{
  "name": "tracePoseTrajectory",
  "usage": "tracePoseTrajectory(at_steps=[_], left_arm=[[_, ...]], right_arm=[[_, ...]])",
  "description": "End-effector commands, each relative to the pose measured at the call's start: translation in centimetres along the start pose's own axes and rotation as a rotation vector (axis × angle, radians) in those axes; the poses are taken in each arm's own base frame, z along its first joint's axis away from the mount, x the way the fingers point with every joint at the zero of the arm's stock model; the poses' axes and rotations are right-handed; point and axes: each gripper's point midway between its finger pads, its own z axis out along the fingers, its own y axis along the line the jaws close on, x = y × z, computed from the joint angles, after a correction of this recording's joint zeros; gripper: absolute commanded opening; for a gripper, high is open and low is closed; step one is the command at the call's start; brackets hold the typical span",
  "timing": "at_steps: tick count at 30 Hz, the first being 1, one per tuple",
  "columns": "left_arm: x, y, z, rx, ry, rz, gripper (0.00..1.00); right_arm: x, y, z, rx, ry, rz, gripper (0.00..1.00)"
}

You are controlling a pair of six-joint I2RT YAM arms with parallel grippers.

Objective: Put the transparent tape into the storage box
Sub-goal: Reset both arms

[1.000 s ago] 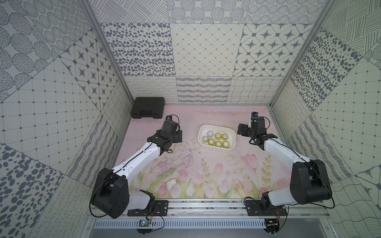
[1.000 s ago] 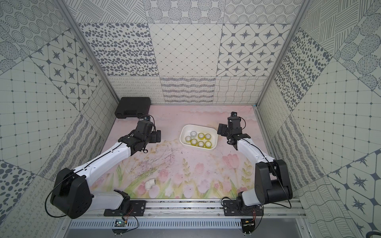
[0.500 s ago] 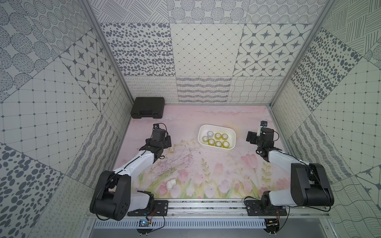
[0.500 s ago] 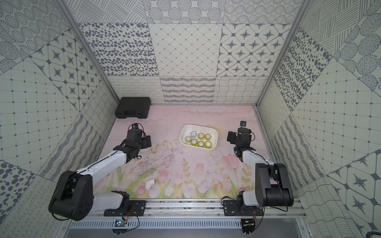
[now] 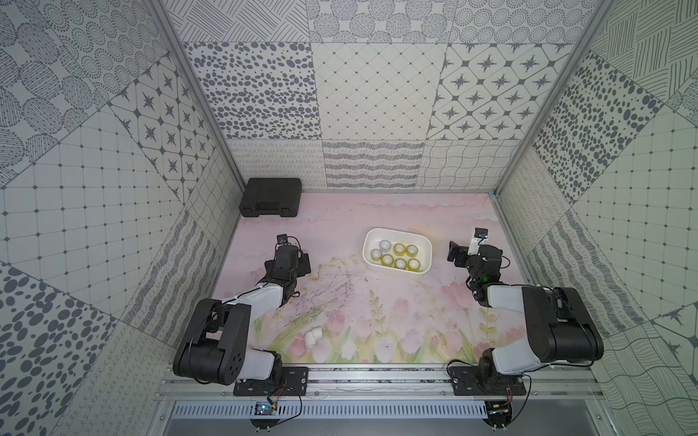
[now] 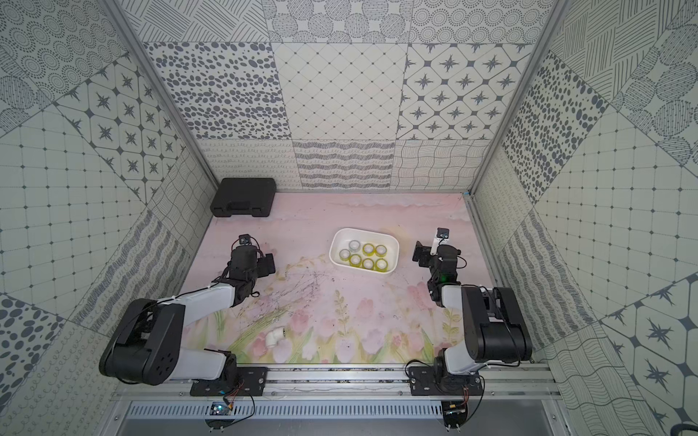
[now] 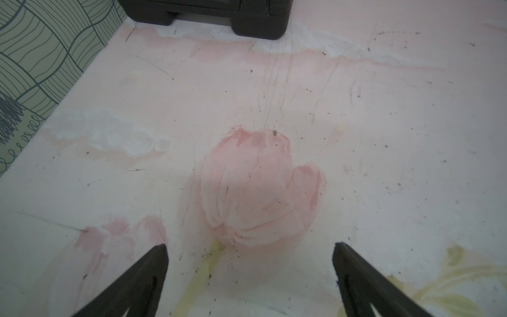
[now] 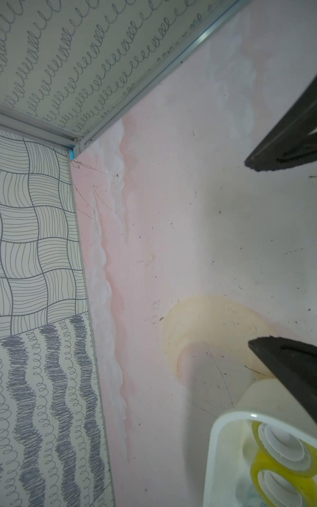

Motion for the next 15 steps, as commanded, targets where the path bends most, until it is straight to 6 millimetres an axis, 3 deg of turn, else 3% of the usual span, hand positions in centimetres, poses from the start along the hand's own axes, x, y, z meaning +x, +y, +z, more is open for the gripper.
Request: tracePoseTrajectory(at_steps=[1,4,6,8,15], left_arm=[[-3.5,-0.3,0.6,0.066,-0.162,-0.030,0.99],[-3.1,0.0,1.5,0.077,-0.165,-0.044,1.00],[-3.1,-0.9,1.7,0.126,-0.156,-0.018,0.99],[-2.8,-1.8,1.4,0.176,-0.175,0.002,0.99],[-1.8,-1.9,1.1,0.195,-0.237,0.005,1.00]], right_arm=[[-0.9,1.2,-0.3,-0.068,-0.066,-0.031,0.97],[-0.8,1.8,0.1,-0.105,-0.048,-0.048,0.96],[-0.9,1.8,0.1,-0.103,-0.051,-0.050,0.97],[-0.9,1.9,0.1,-0.106,-0.051,-0.050,0.96],[-0.8,2.4,0.1,-0.138,-0.044,-0.064,0.97]])
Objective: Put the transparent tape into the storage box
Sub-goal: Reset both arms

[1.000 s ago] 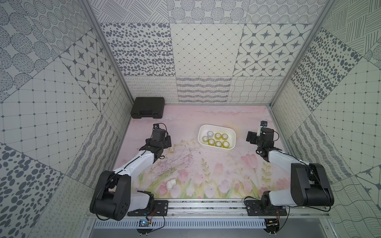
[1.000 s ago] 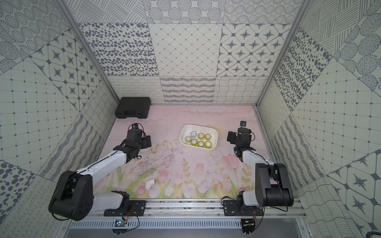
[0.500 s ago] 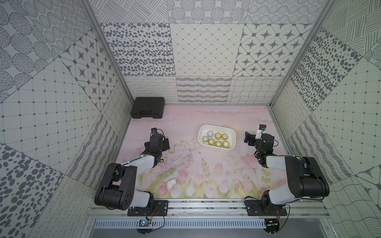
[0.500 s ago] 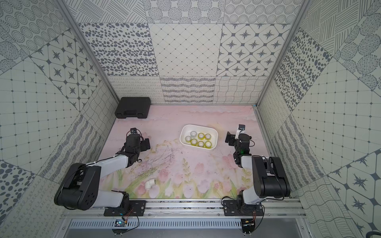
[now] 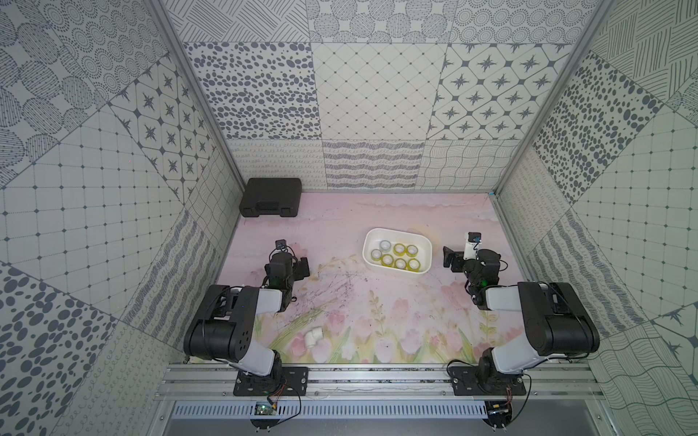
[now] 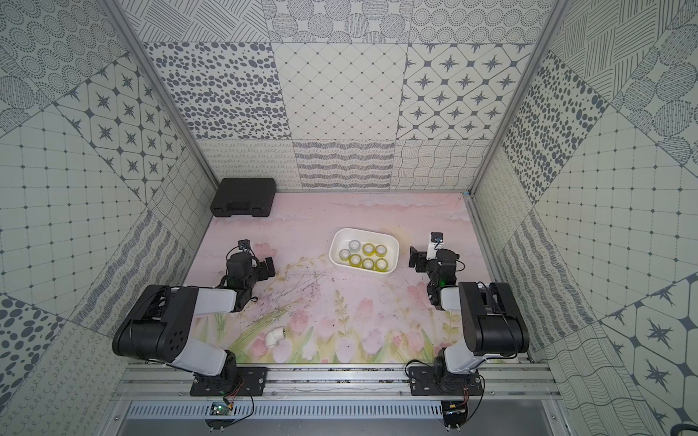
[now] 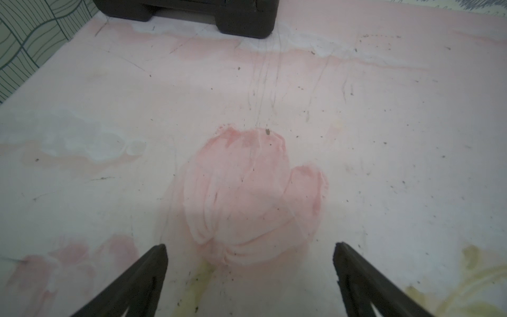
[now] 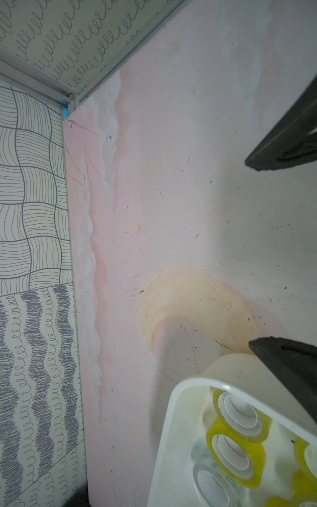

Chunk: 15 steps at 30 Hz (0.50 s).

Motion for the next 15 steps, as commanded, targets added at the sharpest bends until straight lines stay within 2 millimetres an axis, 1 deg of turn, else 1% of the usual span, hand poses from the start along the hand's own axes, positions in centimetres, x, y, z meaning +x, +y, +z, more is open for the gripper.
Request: tracePoseTrajectory(at_steps=[1,2,4,5,15], left_arm=[[-3.69,-1.97,-0.39,0.112,-0.177,0.029,0.99],[-3.48,-2.15,-0.34,0.120,-0.150,0.027,0.99],[-3.72,-2.14,-0.30,0.119,-0.172,0.037,0.99],[-3.54,-2.14,-0.32,0.119,-0.153,0.030,0.99],[-3.61,-2.26,-0.27,0.111,-0.157,0.039,0.99]], right_arm=[[-1.81,0.43,0.14,-0.024,-0.060,-0.020,0.96],[-1.86,0.44,0.16,-0.024,-0.061,-0.021,0.96],[-1.86,0.43,0.17,-0.024,-0.061,-0.020,0.97],[-1.85,0.51,0.17,-0.026,-0.061,-0.024,0.96],[-1.76,0.40,0.23,-0.009,-0.055,-0.027,0.97]])
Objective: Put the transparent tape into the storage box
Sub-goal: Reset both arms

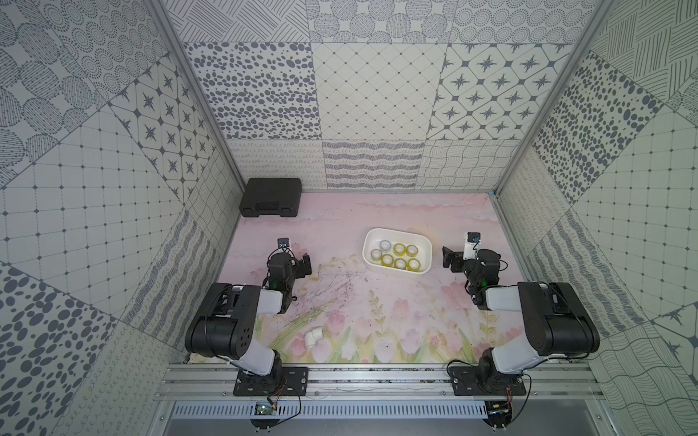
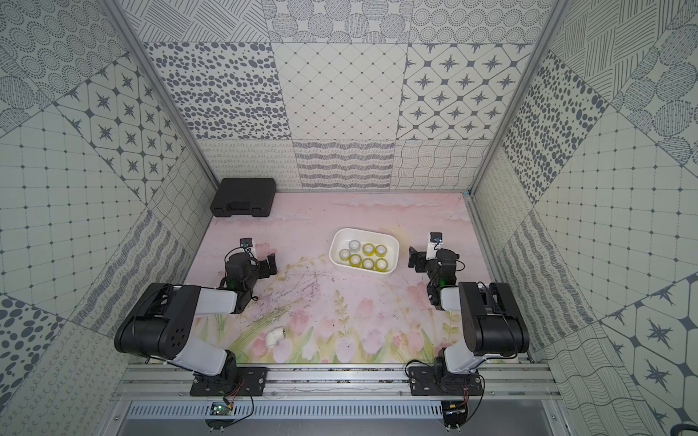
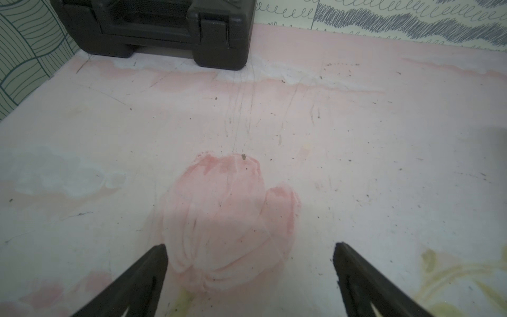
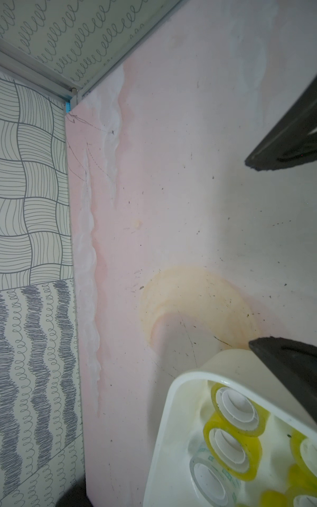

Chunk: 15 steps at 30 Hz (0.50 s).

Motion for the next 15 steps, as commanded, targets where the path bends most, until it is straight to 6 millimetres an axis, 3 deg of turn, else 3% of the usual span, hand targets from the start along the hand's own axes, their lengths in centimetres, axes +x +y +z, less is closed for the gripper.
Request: tracePoseTrajectory(at_steps=[1,15], left_arm=[[-1.63,-0.84,0.01,0.035,-0.064,0.017,0.99],[-1.55,-0.96,0.02,0.030,-0.061,0.027,0.99]], right_arm=[[-1.73,0.08,0.22,0.004,-0.054,-0.017,0.97],[-1.70,0.08,0.24,0.003,-0.053,-0.016,0.96]])
